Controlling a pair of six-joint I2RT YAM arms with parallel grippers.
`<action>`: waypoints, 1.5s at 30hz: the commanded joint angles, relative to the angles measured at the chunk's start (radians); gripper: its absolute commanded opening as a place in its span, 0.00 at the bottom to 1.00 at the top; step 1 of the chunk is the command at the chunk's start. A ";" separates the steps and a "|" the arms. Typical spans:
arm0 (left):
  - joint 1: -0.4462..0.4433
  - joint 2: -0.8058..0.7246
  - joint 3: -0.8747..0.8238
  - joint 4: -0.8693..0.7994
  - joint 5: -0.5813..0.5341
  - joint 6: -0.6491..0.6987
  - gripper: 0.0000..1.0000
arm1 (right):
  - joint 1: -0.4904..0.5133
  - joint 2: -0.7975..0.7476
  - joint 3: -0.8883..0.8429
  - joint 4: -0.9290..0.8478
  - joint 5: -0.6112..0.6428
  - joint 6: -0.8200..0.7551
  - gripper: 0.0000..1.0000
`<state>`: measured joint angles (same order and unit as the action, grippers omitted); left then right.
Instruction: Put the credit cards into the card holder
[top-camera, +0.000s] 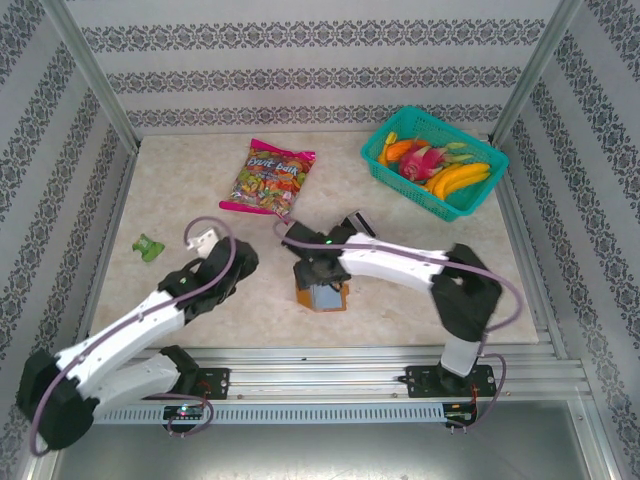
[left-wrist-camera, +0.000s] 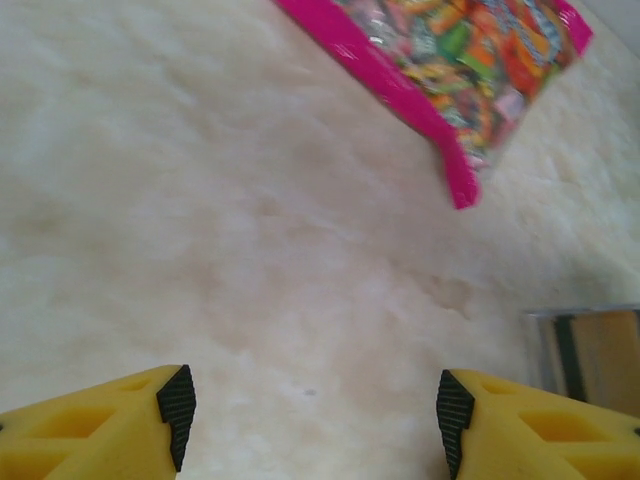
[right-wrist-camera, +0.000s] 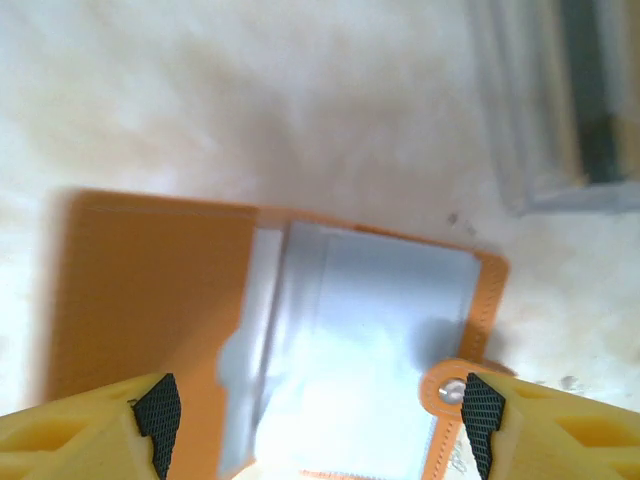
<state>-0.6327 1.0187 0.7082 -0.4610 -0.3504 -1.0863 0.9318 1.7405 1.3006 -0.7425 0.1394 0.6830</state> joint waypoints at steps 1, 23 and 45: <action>0.013 0.140 0.124 0.121 0.129 0.095 0.68 | -0.076 -0.180 -0.085 0.144 -0.058 -0.081 0.74; 0.007 0.870 0.660 0.142 0.584 0.026 0.62 | -0.653 -0.234 -0.188 0.214 -0.533 -0.434 0.43; 0.025 0.965 0.591 0.296 0.625 -0.054 0.46 | -0.493 -0.016 0.058 0.035 -0.086 -0.516 0.38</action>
<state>-0.6243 1.9755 1.3109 -0.2115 0.2626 -1.1271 0.4351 1.7229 1.3270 -0.6777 -0.0395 0.1570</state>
